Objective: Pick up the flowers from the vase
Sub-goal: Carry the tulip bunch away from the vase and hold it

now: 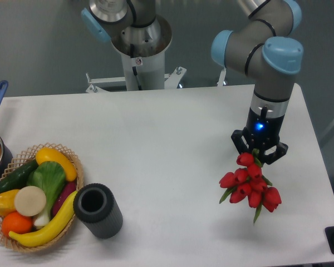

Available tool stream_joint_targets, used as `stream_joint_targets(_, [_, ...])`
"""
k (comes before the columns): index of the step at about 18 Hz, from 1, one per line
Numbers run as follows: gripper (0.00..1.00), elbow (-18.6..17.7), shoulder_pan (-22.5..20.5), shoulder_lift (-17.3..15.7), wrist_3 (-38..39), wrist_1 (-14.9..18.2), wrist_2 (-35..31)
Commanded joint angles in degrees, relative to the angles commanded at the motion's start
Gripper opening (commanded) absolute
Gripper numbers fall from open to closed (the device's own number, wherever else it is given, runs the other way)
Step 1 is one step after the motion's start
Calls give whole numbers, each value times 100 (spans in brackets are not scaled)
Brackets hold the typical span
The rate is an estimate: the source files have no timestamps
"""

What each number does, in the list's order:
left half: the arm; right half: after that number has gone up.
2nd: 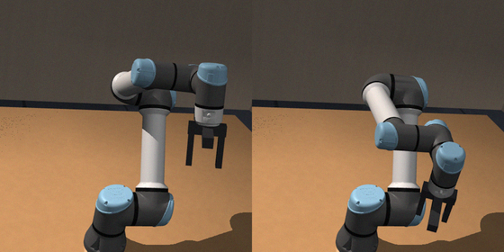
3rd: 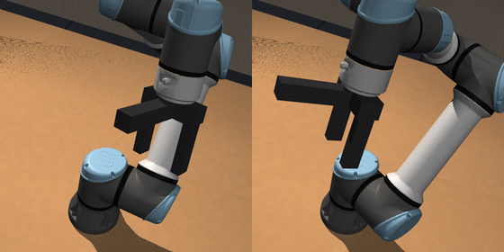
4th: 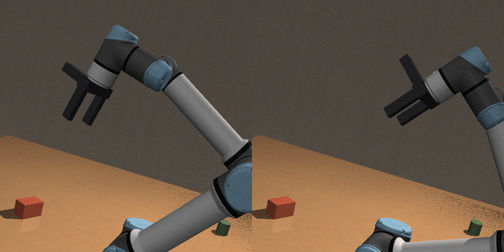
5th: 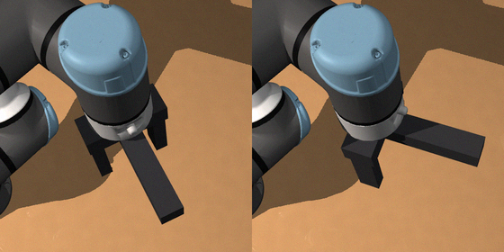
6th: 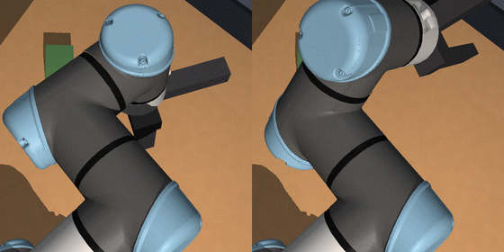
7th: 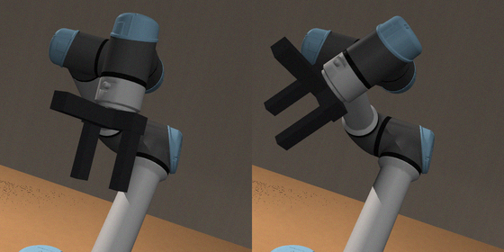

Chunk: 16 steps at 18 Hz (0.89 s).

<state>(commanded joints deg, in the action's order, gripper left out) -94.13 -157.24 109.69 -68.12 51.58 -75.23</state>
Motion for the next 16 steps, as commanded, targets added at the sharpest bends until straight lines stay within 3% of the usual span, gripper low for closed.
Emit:
stream_joint_targets(5, [20,52,210,-70,-44,308,-984])
stream_joint_targets(16, [19,123,290,-62,0,317,-1090])
